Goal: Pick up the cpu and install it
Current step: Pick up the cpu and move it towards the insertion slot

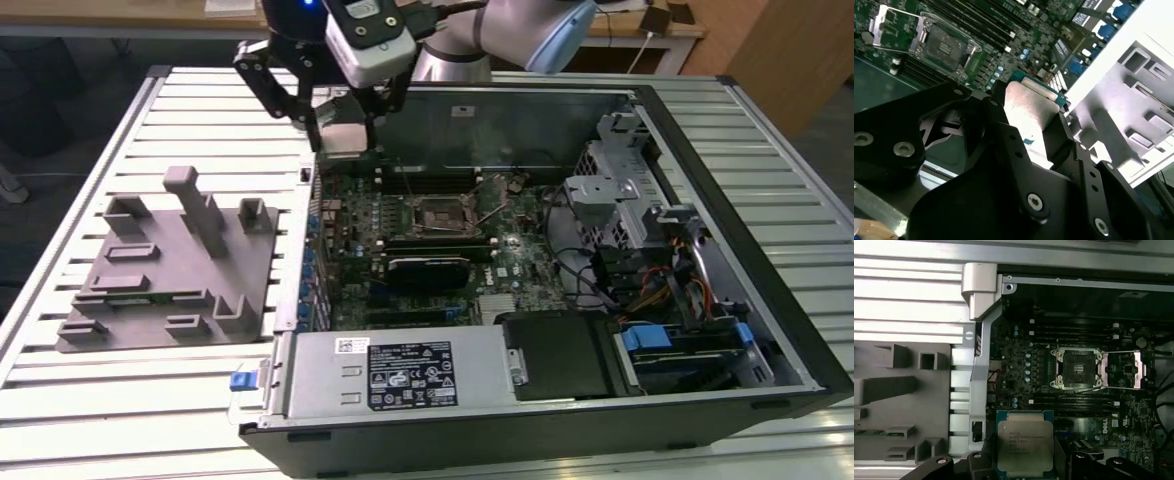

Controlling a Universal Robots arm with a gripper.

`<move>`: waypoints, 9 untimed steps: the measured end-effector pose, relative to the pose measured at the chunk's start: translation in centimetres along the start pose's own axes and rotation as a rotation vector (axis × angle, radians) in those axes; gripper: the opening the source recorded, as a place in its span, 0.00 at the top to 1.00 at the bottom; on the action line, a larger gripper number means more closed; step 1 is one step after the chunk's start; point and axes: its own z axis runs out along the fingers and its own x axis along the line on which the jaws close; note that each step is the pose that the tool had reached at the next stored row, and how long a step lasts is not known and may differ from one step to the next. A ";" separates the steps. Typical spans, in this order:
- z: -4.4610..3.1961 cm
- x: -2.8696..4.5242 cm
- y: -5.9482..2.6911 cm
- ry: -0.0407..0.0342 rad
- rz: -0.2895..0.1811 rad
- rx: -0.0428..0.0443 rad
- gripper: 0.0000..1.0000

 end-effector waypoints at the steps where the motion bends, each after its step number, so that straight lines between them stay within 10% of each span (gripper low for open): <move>1: 0.10 -0.29 -0.02 0.0000 0.000 0.0000 0.46; 9: 1.08 -2.03 -0.13 -0.0011 0.000 -0.0001 0.46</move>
